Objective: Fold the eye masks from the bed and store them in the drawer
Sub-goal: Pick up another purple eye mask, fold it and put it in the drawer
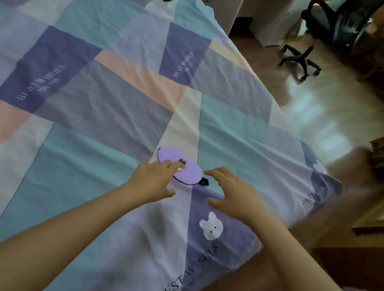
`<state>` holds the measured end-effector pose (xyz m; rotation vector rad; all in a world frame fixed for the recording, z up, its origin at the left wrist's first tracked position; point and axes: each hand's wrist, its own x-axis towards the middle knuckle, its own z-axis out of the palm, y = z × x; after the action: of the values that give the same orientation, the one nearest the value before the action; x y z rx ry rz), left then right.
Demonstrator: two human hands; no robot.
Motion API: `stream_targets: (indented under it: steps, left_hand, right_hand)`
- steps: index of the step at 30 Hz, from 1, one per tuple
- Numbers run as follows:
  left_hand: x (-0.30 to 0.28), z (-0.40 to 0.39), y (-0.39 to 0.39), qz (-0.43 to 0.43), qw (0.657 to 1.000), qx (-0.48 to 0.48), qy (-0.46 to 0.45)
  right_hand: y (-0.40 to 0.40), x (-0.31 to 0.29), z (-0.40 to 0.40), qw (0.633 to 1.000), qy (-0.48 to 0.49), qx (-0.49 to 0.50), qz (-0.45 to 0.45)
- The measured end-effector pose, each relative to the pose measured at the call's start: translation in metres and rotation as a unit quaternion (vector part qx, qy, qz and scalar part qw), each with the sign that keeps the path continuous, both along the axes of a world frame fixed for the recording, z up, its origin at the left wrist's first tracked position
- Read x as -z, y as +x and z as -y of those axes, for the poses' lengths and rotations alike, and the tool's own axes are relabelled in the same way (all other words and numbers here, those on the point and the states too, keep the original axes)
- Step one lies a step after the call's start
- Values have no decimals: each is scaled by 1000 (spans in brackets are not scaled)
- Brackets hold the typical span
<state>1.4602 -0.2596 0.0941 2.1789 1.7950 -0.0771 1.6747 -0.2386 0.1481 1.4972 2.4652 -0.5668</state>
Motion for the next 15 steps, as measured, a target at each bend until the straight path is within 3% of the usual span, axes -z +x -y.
stream_targets:
  steps: [8,15]
  left_hand:
    - [129,-61,9,19,997,-68,-1]
    - [185,-93,18,-27,996,-83,21]
  right_hand:
    - [-3,145,-102,997,-17,-72,-1]
    - [-15,206,-129,994,-43,-104,-11]
